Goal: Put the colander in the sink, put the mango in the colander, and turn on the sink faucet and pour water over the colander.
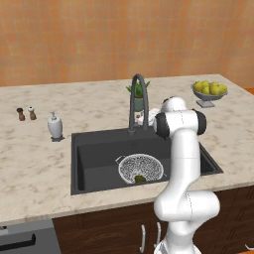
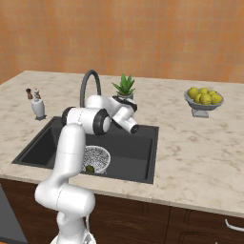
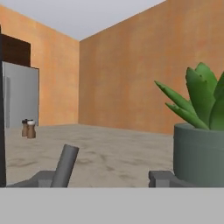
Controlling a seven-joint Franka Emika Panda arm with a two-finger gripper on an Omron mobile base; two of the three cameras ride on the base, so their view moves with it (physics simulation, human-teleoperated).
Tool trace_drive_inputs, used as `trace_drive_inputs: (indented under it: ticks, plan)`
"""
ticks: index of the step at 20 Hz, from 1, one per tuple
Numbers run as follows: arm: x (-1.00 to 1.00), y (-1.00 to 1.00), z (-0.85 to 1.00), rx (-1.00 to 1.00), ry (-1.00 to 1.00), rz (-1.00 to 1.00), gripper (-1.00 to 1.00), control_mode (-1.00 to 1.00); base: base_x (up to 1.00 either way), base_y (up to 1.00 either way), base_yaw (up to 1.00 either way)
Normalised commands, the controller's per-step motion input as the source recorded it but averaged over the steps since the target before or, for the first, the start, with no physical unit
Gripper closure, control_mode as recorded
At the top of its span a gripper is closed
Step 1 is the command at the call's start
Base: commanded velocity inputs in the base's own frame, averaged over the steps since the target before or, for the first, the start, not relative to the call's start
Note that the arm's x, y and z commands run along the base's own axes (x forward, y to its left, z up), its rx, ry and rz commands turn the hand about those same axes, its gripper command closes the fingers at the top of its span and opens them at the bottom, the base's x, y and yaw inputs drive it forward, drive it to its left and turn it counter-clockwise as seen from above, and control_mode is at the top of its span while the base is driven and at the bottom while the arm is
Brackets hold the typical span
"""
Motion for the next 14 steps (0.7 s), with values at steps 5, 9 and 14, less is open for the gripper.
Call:
trace_drive_inputs:
  ticks: [5,9,14]
  plan:
    - [0.19,-0.08,-0.01,-0.02,0.0,-0.06,1.0,-1.0,0.0,0.0,0.0]
    - [0.14,-0.27,-0.02,0.0,0.0,-0.02,1.0,-1.0,0.0,0.0,0.0]
    - [0.14,-0.47,-0.06,0.0,0.0,0.0,1.0,-1.0,0.0,0.0,0.0]
